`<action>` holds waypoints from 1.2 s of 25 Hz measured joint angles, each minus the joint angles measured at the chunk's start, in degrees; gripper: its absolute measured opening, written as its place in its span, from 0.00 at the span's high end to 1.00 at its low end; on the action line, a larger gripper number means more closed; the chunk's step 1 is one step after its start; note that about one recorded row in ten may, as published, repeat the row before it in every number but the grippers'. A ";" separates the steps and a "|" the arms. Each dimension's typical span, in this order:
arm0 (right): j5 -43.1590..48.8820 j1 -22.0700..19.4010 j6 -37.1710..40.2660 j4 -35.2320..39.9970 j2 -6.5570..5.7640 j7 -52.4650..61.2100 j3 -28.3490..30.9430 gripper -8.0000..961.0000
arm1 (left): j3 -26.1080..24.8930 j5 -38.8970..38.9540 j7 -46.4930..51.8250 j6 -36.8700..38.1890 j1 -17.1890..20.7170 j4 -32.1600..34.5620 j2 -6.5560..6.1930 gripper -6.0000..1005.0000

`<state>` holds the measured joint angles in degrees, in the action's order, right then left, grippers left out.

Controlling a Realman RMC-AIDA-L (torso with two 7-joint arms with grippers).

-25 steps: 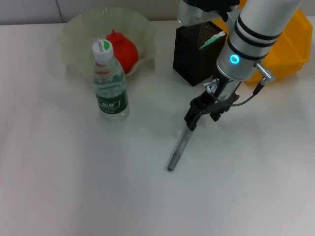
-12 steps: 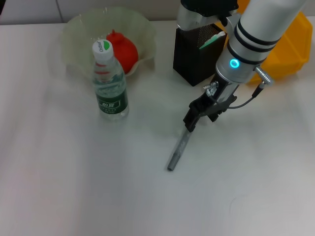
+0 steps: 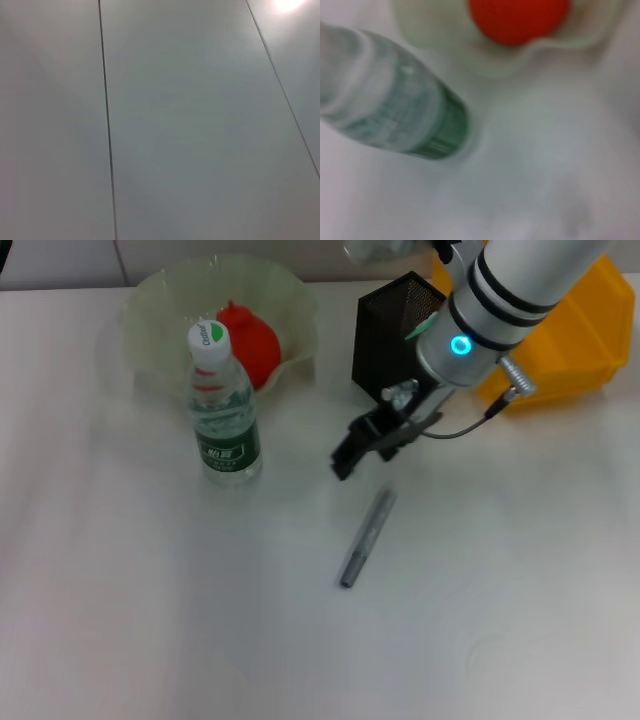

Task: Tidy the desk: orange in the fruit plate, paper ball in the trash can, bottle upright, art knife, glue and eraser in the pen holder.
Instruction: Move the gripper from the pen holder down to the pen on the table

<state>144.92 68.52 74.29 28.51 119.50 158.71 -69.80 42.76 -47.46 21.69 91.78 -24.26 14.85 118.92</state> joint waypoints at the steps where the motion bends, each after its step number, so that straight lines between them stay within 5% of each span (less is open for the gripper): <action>1: -1.35 -0.30 -0.25 -0.13 -0.01 -0.80 -0.02 0.28 | 0.00 0.00 0.00 0.00 0.00 0.00 -0.01 0.38; 30: -13.61 -3.77 1.91 -5.56 0.25 -7.22 -0.34 0.28 | 0.31 0.00 0.02 -0.20 -0.60 0.00 -0.08 0.38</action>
<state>131.31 64.75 76.20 22.96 119.76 151.50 -70.14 43.07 -47.46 21.71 91.58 -24.86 14.85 118.84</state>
